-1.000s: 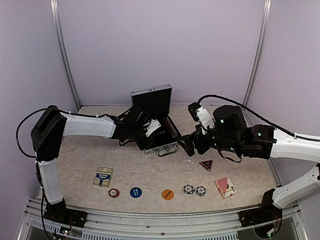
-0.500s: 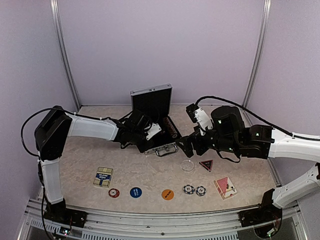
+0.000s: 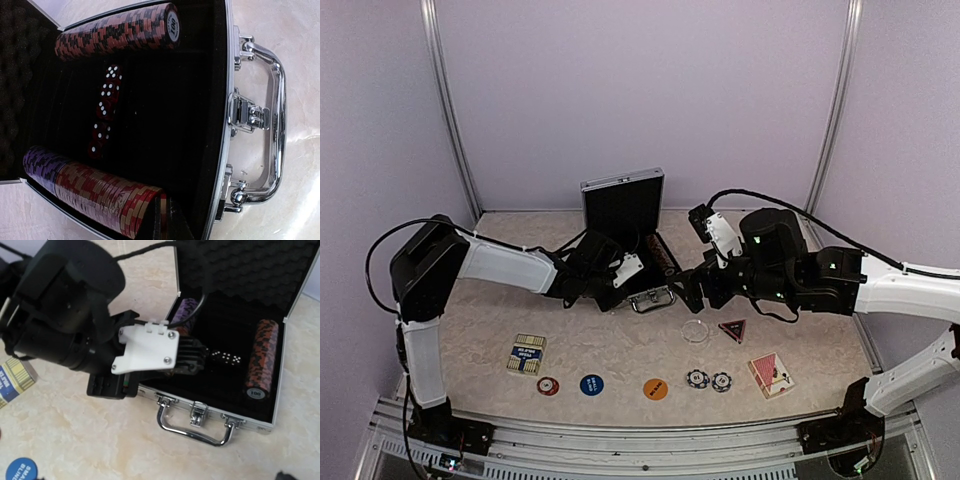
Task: Pack up texas hold em set
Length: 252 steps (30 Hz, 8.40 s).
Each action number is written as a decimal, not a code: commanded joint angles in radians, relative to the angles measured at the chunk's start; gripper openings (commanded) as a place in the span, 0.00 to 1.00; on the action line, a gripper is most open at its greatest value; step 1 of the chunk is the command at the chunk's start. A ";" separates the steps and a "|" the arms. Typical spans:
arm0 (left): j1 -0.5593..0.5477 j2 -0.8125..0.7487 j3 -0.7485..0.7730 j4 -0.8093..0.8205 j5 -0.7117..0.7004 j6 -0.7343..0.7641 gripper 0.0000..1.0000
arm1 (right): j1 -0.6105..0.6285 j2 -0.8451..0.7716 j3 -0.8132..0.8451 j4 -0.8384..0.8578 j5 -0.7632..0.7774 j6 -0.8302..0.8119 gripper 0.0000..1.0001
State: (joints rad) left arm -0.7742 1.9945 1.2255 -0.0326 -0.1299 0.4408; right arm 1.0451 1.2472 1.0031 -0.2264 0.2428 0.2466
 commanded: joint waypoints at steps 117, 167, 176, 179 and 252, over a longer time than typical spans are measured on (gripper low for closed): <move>0.322 -1.287 -0.493 -0.503 -0.277 -1.137 0.99 | 0.312 1.217 1.232 -0.613 -0.250 -0.127 1.00; 0.326 -1.324 -0.506 -0.486 -0.261 -1.168 0.99 | 0.331 1.362 1.251 -0.523 -0.160 -0.126 0.56; 0.328 -1.331 -0.511 -0.485 -0.263 -1.169 0.99 | 0.318 1.336 1.208 -0.542 -0.162 -0.118 0.47; 0.327 -1.333 -0.514 -0.484 -0.261 -1.168 0.99 | 0.309 1.326 1.188 -0.543 -0.162 -0.120 0.45; 0.092 -0.897 -0.548 -0.072 0.188 -1.166 0.99 | -0.037 0.617 0.434 -0.221 -0.115 -0.361 0.36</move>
State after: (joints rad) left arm -0.6651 1.0409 0.6315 -0.1844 -0.0463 -0.7498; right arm 0.9928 1.9503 1.4849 -0.5293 0.1066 -0.0853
